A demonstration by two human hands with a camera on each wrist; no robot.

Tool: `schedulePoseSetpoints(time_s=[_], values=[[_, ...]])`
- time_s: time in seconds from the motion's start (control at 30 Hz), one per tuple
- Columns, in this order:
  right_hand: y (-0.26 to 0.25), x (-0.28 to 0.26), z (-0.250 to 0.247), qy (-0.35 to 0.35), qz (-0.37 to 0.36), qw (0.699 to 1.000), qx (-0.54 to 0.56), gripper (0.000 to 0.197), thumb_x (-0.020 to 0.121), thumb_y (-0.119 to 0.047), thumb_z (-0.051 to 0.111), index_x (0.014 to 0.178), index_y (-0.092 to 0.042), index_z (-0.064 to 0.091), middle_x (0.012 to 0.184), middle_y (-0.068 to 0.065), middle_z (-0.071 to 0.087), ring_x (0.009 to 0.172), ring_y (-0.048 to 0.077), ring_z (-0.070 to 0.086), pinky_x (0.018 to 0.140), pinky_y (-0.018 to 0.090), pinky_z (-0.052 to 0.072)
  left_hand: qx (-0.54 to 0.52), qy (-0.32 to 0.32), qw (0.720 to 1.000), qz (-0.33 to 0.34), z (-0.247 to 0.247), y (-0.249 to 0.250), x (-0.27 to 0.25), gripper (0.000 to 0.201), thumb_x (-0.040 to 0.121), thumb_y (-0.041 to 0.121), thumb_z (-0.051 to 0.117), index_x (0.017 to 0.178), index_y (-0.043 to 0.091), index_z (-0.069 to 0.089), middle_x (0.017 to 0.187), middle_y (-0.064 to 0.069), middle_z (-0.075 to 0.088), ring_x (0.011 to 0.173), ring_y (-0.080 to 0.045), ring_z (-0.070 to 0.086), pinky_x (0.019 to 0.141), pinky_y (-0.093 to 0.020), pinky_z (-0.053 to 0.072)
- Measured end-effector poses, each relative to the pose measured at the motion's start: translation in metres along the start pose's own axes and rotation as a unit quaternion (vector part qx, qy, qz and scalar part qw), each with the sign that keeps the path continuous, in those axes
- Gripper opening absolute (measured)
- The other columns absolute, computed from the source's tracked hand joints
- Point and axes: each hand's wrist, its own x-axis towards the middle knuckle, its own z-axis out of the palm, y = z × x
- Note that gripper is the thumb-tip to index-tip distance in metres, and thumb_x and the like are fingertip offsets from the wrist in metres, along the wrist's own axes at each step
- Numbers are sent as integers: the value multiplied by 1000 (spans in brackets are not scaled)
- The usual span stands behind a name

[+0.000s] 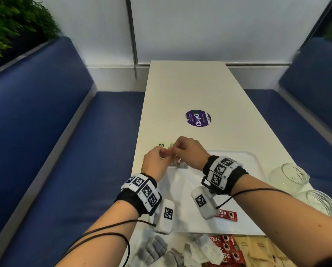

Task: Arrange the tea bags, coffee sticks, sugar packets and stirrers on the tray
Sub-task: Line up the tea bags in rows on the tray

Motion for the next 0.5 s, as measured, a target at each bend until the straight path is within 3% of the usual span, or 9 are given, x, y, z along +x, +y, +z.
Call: schedulePoseSetpoints(time_s=[0.07,0.17,0.27,0.37,0.5], values=[[2,-2,-3,-15,4,999,31,18,90,-31,64,86,-14,62,77,6,72,67,19,66,66,30,55,21,2,1000,-1,-3,-5,4,9,95,23,61,90,16,64,87,0,70,86,-23,67,80,-35,53],[12,-1,-9,1,-4,1000,-11,19,86,-30,70,100,-23,60,75,6,67,55,11,59,56,20,47,44,-34,998,-4,-8,-13,9,15,94,22,61,80,18,63,86,-6,73,86,-26,68,83,-39,53],[23,1,-6,-49,7,998,-34,9,85,-23,72,88,-20,64,72,4,61,51,6,55,55,19,46,44,-93,995,-5,-9,-17,7,16,92,19,65,76,17,65,80,-5,73,79,-22,68,75,-33,52],[35,6,-1,-77,36,993,-83,10,84,-23,73,80,-16,67,70,-3,61,60,7,56,58,19,44,53,-111,992,-16,-8,-22,9,12,89,12,67,80,19,68,78,2,69,75,-15,65,72,-27,50],[44,12,5,-41,68,990,-114,12,84,-26,72,84,-13,72,74,-5,61,70,11,54,58,20,40,169,-73,983,-5,-13,-23,17,17,85,16,68,93,32,69,93,13,65,88,-11,61,74,-25,48]])
